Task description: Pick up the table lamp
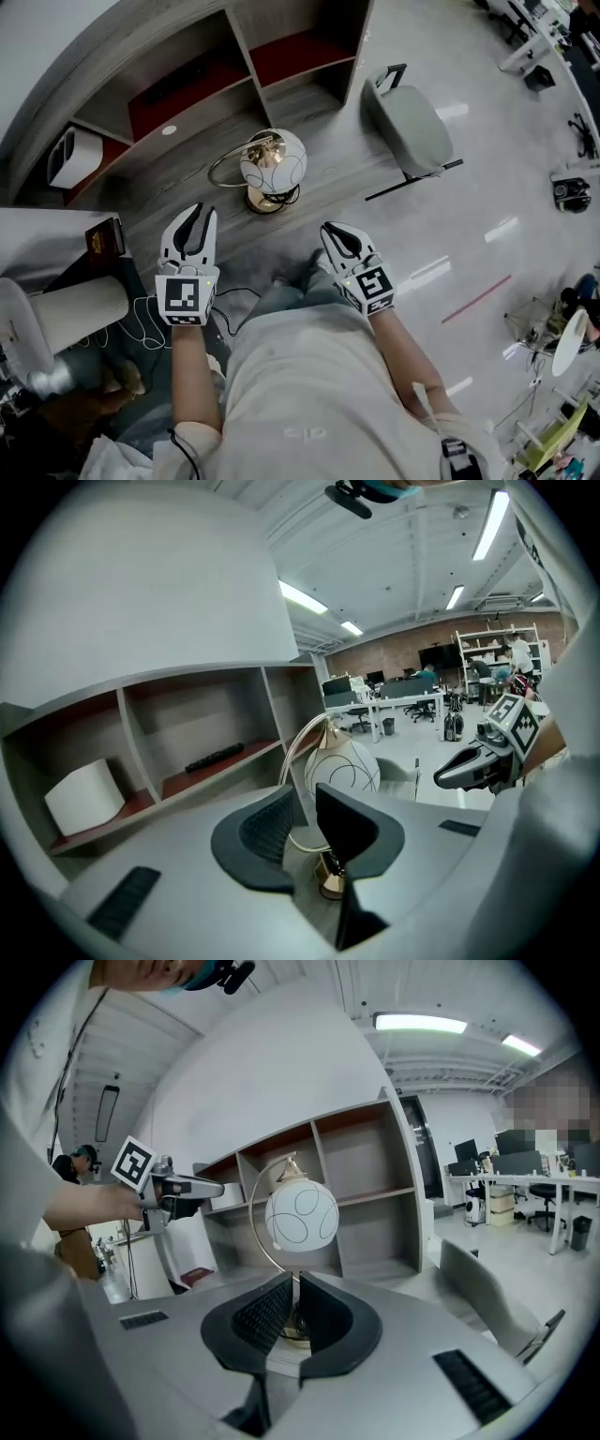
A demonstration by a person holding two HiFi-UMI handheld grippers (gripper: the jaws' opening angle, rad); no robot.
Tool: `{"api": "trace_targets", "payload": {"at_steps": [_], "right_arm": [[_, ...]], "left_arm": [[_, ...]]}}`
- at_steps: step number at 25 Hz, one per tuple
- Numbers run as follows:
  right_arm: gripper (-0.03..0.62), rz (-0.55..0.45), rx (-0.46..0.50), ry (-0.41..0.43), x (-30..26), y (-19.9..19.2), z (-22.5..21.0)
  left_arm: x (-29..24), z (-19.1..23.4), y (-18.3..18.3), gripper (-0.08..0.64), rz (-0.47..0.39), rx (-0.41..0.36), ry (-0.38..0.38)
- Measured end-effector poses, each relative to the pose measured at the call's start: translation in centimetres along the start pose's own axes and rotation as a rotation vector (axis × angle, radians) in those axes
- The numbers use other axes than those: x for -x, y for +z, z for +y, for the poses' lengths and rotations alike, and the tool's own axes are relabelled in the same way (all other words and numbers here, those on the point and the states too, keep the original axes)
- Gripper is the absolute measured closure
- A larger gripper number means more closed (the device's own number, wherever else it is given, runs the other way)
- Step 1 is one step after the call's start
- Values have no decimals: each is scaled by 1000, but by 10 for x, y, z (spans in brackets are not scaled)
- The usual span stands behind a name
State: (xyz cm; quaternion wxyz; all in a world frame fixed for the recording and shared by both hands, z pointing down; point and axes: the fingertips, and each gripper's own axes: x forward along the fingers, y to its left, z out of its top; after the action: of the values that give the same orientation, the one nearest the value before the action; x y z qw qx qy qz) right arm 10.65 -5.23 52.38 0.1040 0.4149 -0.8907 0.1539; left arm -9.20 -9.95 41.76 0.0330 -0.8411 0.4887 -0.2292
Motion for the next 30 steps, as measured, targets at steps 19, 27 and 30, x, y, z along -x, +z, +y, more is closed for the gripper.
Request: {"api": "trace_targets", "payload": {"at_steps": [19,27,30], "right_arm": [[556,36,-58,-144,-38,-15,-39],[556,50,-87,-183,-57,-21,-42],[557,55,-85,-178,-67,-23,-41]], "left_arm": [[-95,12,32,485,-21,-254,-247],[-101,7,35,534,-42,-251,-325],[-100,11,32,534,-38,-211,-342]]}}
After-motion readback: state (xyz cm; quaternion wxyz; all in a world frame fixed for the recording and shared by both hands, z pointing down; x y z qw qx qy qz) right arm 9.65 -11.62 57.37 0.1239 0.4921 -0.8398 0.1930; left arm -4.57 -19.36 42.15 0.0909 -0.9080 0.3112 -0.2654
